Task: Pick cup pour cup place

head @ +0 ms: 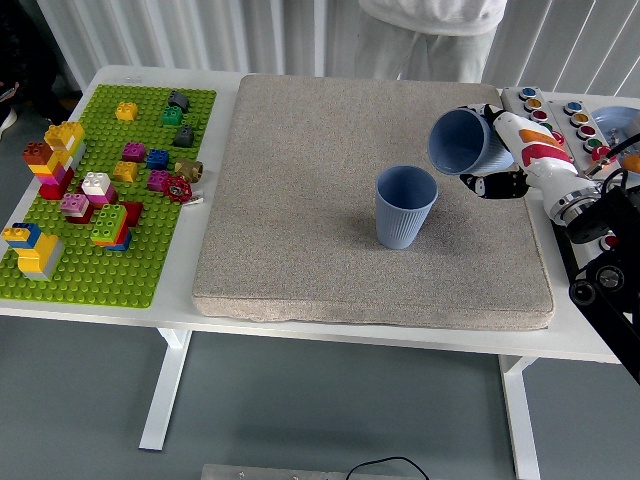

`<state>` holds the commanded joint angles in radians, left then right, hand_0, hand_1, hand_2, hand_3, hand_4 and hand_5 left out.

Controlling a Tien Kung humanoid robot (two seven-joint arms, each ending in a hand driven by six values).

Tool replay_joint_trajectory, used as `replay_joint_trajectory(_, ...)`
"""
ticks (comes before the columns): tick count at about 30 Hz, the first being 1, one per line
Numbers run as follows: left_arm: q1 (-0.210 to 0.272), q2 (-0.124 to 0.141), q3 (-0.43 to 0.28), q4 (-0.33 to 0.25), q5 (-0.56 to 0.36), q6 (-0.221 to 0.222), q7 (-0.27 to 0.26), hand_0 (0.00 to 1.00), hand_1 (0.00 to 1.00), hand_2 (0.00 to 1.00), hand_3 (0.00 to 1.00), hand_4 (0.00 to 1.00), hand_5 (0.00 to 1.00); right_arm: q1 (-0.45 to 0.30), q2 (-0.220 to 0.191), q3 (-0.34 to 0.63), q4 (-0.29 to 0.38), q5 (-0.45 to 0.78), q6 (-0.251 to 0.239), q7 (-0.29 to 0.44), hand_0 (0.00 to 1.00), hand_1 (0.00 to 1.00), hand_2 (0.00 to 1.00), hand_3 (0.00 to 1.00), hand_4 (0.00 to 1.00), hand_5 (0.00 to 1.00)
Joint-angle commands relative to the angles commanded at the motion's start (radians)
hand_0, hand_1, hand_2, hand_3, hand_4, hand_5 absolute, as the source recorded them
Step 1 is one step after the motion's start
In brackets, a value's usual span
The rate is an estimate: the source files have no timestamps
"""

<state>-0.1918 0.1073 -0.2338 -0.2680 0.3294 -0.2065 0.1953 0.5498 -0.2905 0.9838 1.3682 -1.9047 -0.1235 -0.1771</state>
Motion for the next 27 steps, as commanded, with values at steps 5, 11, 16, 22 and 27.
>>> replay_joint_trajectory(5,-0.001,0.0,0.001,0.0,-0.001,0.0,-0.001,0.801,0.839,0.873,0.793,0.522,0.998,-0.003,0.004,-0.006,0.013,-0.033,-0.002,-0.011,0.837,0.777,0.713,0.791,0.724,0.058)
replay_joint_trajectory(11,-0.004,0.0,0.002,0.0,-0.002,0.0,-0.002,0.801,0.838,0.873,0.792,0.522,0.998,-0.001,0.006,-0.011,0.016,-0.072,-0.007,-0.017,0.838,0.777,0.711,0.79,0.721,0.055)
replay_joint_trajectory(16,-0.005,0.0,0.003,0.001,-0.004,0.001,-0.003,0.802,0.838,0.874,0.792,0.521,0.998,0.001,0.006,-0.009,0.017,-0.134,-0.006,-0.027,0.84,0.778,0.712,0.79,0.719,0.055)
replay_joint_trajectory(22,-0.005,0.001,0.004,0.001,-0.004,0.0,-0.003,0.802,0.839,0.874,0.792,0.522,0.998,0.005,-0.002,-0.016,0.024,-0.184,-0.002,-0.034,0.84,0.777,0.71,0.79,0.718,0.055)
replay_joint_trajectory(27,-0.006,0.001,0.003,0.001,-0.003,0.0,-0.002,0.802,0.839,0.874,0.792,0.522,0.998,0.007,-0.004,-0.018,0.03,-0.199,-0.004,-0.039,0.84,0.778,0.709,0.79,0.717,0.055)
